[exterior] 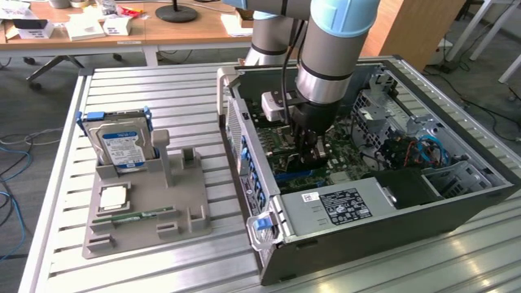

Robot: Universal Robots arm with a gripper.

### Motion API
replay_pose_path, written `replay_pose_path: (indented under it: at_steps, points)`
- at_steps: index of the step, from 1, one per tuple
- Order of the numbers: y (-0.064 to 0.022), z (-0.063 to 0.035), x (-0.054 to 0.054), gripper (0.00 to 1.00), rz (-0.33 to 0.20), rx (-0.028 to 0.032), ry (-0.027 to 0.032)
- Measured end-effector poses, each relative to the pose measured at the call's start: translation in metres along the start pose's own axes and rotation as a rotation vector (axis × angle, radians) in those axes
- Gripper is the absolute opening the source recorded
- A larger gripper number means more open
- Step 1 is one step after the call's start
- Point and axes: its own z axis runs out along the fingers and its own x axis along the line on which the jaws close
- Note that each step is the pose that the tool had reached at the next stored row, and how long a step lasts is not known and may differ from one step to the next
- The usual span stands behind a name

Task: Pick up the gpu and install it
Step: 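Insert the gpu into the slot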

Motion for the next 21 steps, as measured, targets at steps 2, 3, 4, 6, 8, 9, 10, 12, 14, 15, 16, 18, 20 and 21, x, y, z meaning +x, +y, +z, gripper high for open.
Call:
replay_pose_path:
  at_steps: [2,3,4,6,8,9,10,12,14,15,16,18,20,21]
  points:
    - [0.0000,0.0000,0.0000,0.26,0.000,0.0000,0.0000]
    - [0.0000,0.0000,0.0000,0.26,0.000,0.0000,0.0000]
    - [0.0000,0.0000,0.0000,0.26,0.000,0.0000,0.0000]
    - [0.0000,0.0000,0.0000,0.26,0.000,0.0000,0.0000]
    - [0.0000,0.0000,0.0000,0.26,0.000,0.0000,0.0000]
    - [0.0000,0.0000,0.0000,0.26,0.000,0.0000,0.0000]
    - [0.0000,0.0000,0.0000,0.26,0.000,0.0000,-0.0001]
    - [0.0000,0.0000,0.0000,0.26,0.000,0.0000,0.0000]
    - [0.0000,0.0000,0.0000,0.26,0.000,0.0000,0.0000]
    - [0.0000,0.0000,0.0000,0.26,0.000,0.0000,0.0000]
    - [0.0000,0.0000,0.0000,0.26,0.000,0.0000,0.0000]
    - [0.0000,0.0000,0.0000,0.26,0.000,0.0000,0.0000]
    - [0.0000,0.0000,0.0000,0.26,0.000,-0.0001,0.0000]
    - [0.0000,0.0000,0.0000,0.26,0.000,0.0000,0.0000]
